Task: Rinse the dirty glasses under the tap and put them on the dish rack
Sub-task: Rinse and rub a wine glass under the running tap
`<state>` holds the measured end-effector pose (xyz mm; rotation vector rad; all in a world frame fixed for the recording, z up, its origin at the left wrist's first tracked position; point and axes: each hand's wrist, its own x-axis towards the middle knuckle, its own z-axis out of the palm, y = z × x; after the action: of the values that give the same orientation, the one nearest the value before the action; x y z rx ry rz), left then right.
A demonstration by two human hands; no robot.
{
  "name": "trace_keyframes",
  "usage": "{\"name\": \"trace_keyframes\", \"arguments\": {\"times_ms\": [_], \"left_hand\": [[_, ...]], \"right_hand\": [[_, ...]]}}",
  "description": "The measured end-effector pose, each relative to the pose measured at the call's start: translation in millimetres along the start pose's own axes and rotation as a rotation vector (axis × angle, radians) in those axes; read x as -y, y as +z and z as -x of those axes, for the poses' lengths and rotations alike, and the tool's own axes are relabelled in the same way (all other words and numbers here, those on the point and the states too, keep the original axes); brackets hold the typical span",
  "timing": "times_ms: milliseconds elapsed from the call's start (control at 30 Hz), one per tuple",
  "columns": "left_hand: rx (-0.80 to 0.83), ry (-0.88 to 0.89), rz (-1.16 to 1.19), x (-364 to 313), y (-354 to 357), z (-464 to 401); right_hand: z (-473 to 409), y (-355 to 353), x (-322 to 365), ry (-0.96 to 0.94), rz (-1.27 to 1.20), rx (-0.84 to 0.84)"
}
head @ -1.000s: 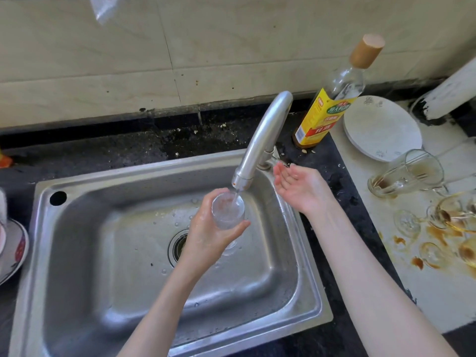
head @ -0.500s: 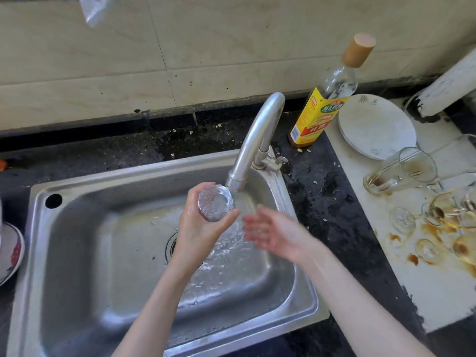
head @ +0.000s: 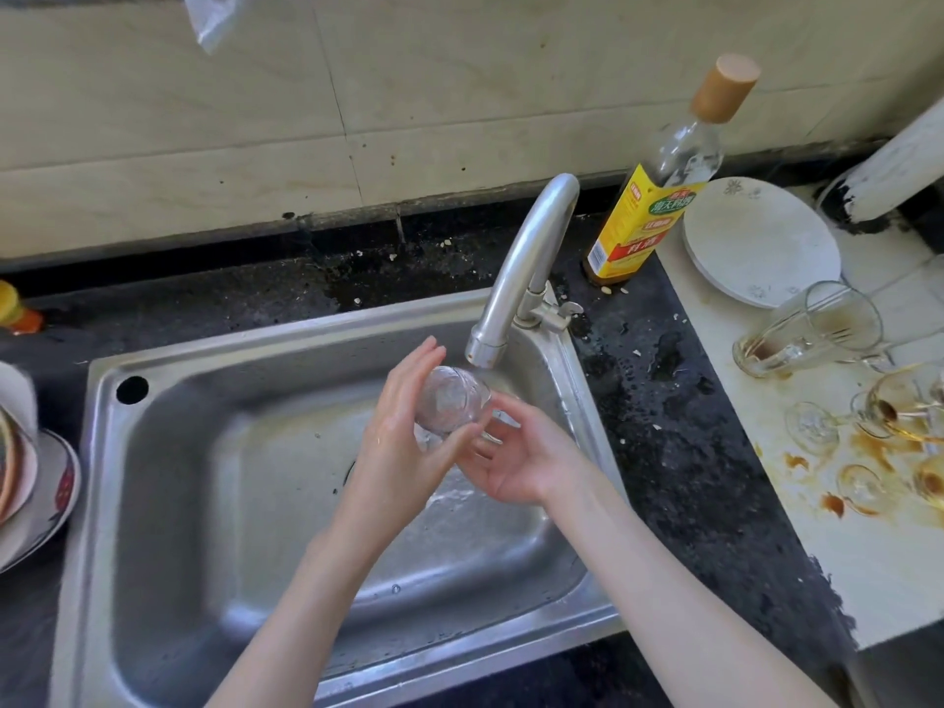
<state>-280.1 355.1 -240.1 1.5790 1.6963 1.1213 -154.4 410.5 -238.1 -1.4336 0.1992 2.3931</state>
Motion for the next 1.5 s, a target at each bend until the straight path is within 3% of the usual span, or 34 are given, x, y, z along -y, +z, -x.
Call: {"name": "trace_keyframes", "arguments": {"times_ms": [133, 300, 433, 533, 733, 833, 967, 1033, 1133, 1200, 1267, 1367, 1500], "left_hand": [[-0.047, 0.215, -0.276, -1.0, -7.0, 8.4], [0.457, 0.238, -0.448, 6.4, -17.9, -0.4], [0.564, 0.408, -0.55, 10.6, -18.0, -9.3], [0.514, 0.313, -0.421, 14.4, -15.8, -9.7], [0.121, -0.149, -0.022, -7.2, -11.8, -9.0], [0.095, -0.205, 0.095, -11.5, -15.7, -10.5], [0.382, 0.043, 0.036, 1.4, -14.6, -4.4], [0.459, 0.262, -0.168, 16.9, -12.6, -1.8], [0.311, 0.439, -0.399, 23.9, -9.4, -2.3], [0.141, 0.368, -0.253, 14.6, -6.9, 0.0], [0.023, 0.139, 0.004, -2.5, -3.5, 3.5], [-0.061, -0.35, 0.466, -20.1, 1.5, 6.2], [-0.098, -0.665, 0.775, -17.7, 0.8, 4.9]], "right_hand": [[-1.2, -1.4, -2.6, -0.02, -0.014, -0.006], [-5.5, -5.9, -3.4, -0.041, 0.07, -0.038], [-6.7, -8.9, -4.5, -0.063, 0.177, -0.068], [-5.8, -9.2, -5.0, -0.099, 0.127, -0.054], [1.3, -4.6, -7.1, -0.223, -0.127, 0.152], [2.1, -4.1, -5.1, -0.285, -0.064, 0.18], [-3.7, -7.4, -0.3, -0.332, 0.003, 0.121], [-2.0, -8.0, 2.7, -0.358, 0.118, 0.061], [1.9, -7.8, 4.0, -0.419, 0.251, -0.038], [3.3, -7.1, 2.5, -0.497, 0.287, -0.059], [4.3, -5.6, -0.7, -0.581, 0.265, -0.028], [7.5, -1.4, -4.5, -0.633, 0.163, 0.075], [10.9, -0.3, -8.1, -0.735, 0.386, 0.113]]}}
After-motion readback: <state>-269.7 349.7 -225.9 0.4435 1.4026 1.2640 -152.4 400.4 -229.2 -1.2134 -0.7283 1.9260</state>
